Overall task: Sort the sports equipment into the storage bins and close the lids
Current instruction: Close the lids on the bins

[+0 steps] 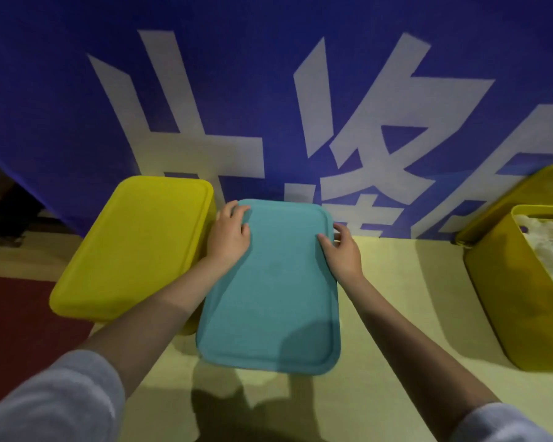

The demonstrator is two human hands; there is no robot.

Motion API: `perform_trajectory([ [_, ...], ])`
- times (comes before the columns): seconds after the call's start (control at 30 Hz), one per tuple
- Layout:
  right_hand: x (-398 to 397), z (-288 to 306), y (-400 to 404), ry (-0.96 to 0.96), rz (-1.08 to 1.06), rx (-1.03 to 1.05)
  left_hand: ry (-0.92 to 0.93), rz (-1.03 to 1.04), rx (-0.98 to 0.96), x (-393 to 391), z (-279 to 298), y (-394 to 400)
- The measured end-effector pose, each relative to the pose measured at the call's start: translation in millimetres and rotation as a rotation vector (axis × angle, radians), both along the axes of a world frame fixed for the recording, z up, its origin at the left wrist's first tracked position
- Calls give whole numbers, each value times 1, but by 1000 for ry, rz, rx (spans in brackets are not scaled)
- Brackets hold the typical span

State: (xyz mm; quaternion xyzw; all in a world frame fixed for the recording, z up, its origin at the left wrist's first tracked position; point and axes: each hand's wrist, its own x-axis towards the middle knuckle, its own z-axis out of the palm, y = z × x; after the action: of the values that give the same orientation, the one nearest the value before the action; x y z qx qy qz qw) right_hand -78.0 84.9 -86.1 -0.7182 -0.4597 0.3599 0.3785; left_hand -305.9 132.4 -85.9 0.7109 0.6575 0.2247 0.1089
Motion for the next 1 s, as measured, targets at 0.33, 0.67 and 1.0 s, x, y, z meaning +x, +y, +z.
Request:
perform_trajectory([
  [0.33,-22,-20,-165,114,32,116,198,-171,-54,-19,-4,-179],
  [0.67,-47,-14,-113,114,-80,93,211,-199,-58,-28,4,-128],
  [1.0,-51,-4,-109,20,-140,49,243,-213,-36,-27,5,-124],
])
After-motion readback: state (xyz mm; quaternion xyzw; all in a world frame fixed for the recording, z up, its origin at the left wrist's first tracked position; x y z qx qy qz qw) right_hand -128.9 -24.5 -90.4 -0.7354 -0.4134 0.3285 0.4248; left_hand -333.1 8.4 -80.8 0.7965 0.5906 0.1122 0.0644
